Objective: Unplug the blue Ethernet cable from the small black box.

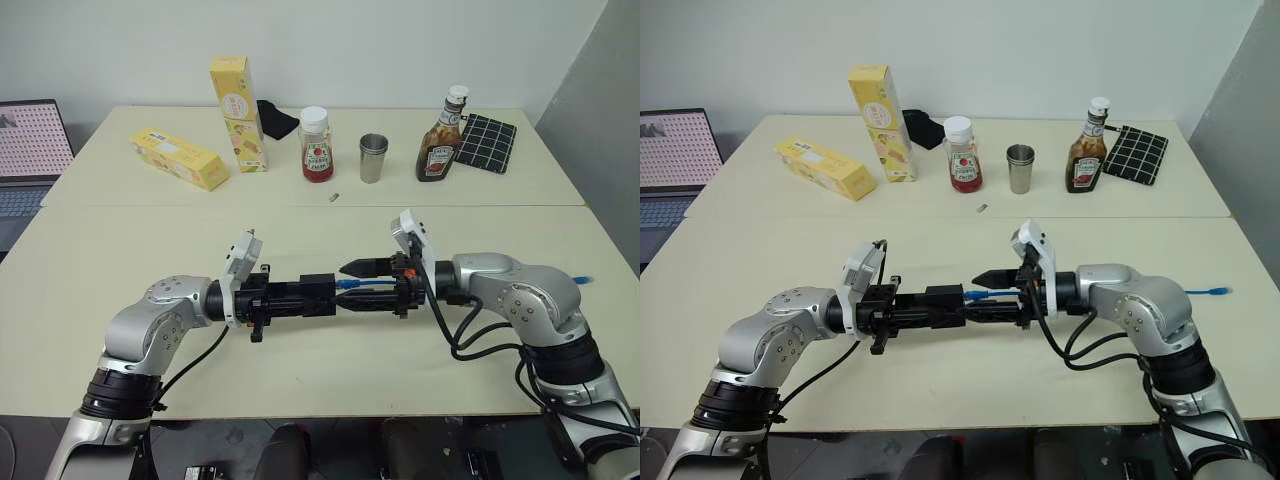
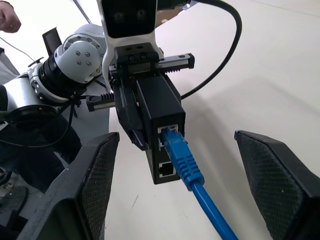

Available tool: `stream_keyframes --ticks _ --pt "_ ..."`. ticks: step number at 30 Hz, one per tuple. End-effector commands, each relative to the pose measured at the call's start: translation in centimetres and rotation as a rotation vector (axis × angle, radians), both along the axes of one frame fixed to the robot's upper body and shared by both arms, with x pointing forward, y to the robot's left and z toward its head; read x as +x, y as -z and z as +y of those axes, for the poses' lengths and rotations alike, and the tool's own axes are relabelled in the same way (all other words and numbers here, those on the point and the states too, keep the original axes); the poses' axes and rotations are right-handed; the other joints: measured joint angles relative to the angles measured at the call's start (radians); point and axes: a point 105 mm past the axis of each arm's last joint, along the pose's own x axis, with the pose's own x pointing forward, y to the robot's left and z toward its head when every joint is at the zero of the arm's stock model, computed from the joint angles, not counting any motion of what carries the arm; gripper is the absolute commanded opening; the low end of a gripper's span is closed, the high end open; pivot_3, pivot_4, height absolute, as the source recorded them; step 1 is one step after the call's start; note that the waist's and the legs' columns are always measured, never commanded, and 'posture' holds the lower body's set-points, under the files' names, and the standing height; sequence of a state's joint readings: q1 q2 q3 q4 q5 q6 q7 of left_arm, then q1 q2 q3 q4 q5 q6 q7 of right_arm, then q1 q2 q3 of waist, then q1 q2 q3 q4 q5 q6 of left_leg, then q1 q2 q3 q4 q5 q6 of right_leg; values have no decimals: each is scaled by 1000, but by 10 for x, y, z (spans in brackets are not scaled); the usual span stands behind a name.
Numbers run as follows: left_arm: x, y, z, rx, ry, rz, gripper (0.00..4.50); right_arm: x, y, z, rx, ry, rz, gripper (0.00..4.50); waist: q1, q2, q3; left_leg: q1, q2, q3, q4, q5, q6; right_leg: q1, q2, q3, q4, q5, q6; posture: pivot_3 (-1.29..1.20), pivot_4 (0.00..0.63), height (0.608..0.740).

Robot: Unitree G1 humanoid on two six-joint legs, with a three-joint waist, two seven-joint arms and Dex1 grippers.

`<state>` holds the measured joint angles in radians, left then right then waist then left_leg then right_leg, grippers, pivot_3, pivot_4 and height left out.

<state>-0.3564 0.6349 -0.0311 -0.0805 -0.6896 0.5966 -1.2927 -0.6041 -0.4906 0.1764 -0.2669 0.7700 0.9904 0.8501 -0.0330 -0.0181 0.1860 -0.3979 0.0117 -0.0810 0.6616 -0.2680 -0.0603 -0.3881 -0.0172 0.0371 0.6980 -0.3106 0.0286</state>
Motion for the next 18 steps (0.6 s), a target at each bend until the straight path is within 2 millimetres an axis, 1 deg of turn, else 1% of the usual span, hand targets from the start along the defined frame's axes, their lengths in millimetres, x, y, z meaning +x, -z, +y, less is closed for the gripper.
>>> stream_keyframes --ticks 1,2,5,9,10,11,16,18 --pt "-2 -11 1 -25 -1 -51 784 -2 -9 -1 16 -23 -32 3426 0 0 0 0 0 0 0 0 0 0 0 0 0 0 0 0 150 740" --pt "-2 -10 1 -24 -1 -51 784 -3 -8 -1 11 -24 -35 3217 0 0 0 0 0 0 0 0 0 0 0 0 0 0 0 0 150 740" --pt "-2 -11 1 -27 -3 -50 784 -3 -6 -1 2 -30 -39 2359 0 0 0 0 0 0 0 0 0 0 0 0 0 0 0 0 150 740" --pt "-1 -11 1 -34 -8 -48 784 -3 -5 -3 -10 -36 -47 1431 0 0 0 0 0 0 0 0 0 0 0 0 0 0 0 0 150 740" --pt "-1 -11 1 -36 -9 -47 784 -3 -5 -3 -13 -38 -49 1281 0 0 0 0 0 0 0 0 0 0 0 0 0 0 0 0 150 740" --pt "-1 -11 1 -38 -9 -47 784 -3 -5 -3 -15 -41 -51 985 0 0 0 0 0 0 0 0 0 0 0 0 0 0 0 0 150 740" --pt "-5 -12 0 -42 17 -40 784 0 -8 -4 -18 -60 -54 92 0 0 0 0 0 0 0 0 0 0 0 0 0 0 0 0 150 740" --pt "-7 -12 -1 -41 31 -39 784 1 -9 -4 -24 -70 -53 78 0 0 0 0 0 0 0 0 0 0 0 0 0 0 0 0 150 740"
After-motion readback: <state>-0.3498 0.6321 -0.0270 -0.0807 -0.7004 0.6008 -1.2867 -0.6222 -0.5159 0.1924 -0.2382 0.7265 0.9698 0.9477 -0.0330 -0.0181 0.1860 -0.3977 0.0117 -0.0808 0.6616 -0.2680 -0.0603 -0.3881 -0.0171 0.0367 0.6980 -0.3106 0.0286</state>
